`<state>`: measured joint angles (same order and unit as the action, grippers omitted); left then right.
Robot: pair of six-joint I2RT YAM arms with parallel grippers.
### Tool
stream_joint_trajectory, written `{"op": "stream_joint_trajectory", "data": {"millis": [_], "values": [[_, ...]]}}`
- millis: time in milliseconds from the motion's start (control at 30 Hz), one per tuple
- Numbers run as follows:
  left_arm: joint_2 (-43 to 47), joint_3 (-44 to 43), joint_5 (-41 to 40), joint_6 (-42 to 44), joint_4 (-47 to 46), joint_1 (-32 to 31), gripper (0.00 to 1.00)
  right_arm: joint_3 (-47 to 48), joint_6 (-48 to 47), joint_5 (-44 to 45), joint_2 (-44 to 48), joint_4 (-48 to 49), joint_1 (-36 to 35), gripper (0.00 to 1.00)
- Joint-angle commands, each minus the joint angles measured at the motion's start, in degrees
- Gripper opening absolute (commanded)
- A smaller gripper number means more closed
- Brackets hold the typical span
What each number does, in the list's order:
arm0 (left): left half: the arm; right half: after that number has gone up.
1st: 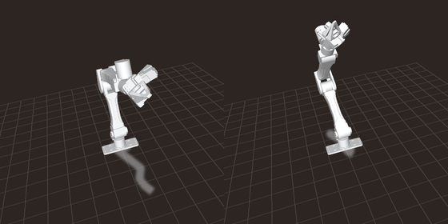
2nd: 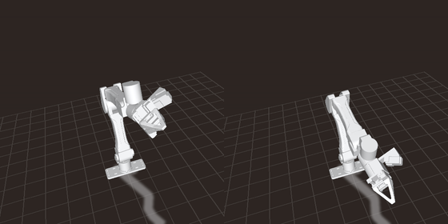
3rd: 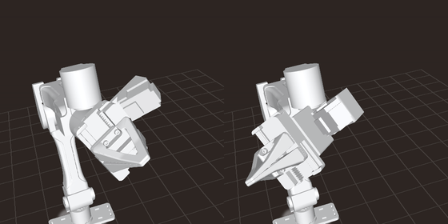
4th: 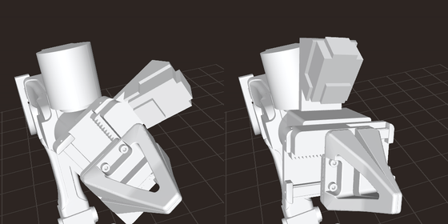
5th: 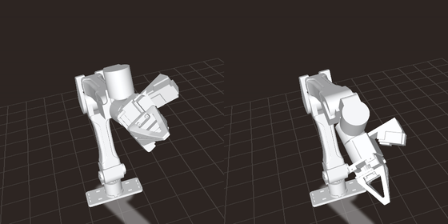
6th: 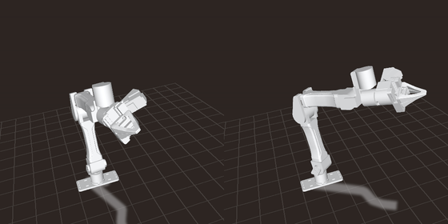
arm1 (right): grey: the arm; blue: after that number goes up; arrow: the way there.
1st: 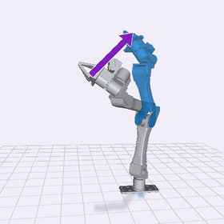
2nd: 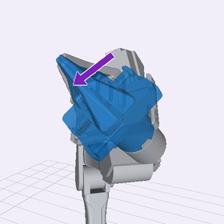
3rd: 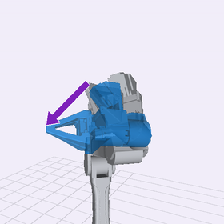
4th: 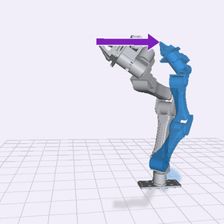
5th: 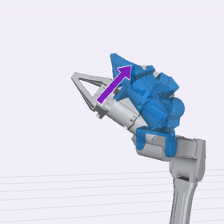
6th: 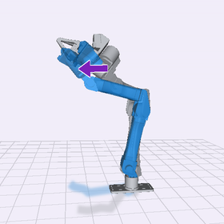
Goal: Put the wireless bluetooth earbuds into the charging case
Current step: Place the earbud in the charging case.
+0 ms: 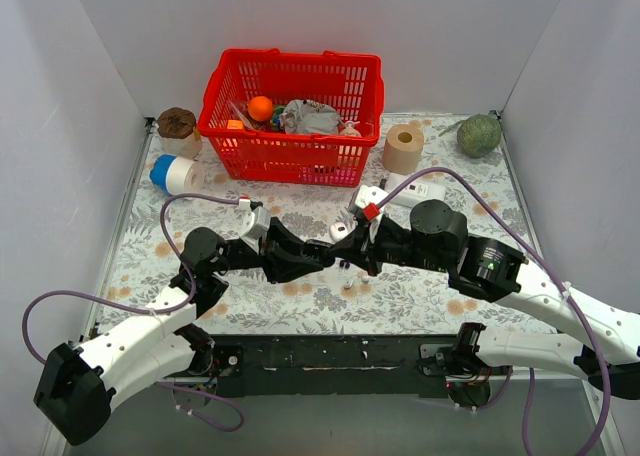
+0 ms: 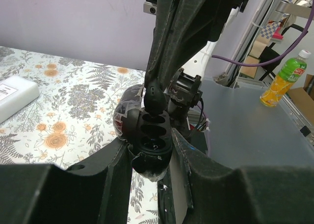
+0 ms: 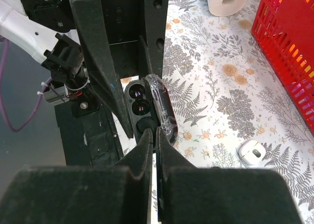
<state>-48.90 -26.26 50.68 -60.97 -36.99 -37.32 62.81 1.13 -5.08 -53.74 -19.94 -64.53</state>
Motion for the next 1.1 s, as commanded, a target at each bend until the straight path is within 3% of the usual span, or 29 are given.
{"op": "stream_joint_trajectory", "data": {"millis": [0,1067], "values": [[1.8,-0.8,0.7,1.6,1.0,-0.4,0.00,3.1,-0.4,2.1,-0.4,1.9,-0.2,0.01],[1.4,-1.5,-2.1,-2.9,-4.5,-0.5,0.00,-1.1,-0.2,2.5,2.0,2.0,-1.4,0.01]]}}
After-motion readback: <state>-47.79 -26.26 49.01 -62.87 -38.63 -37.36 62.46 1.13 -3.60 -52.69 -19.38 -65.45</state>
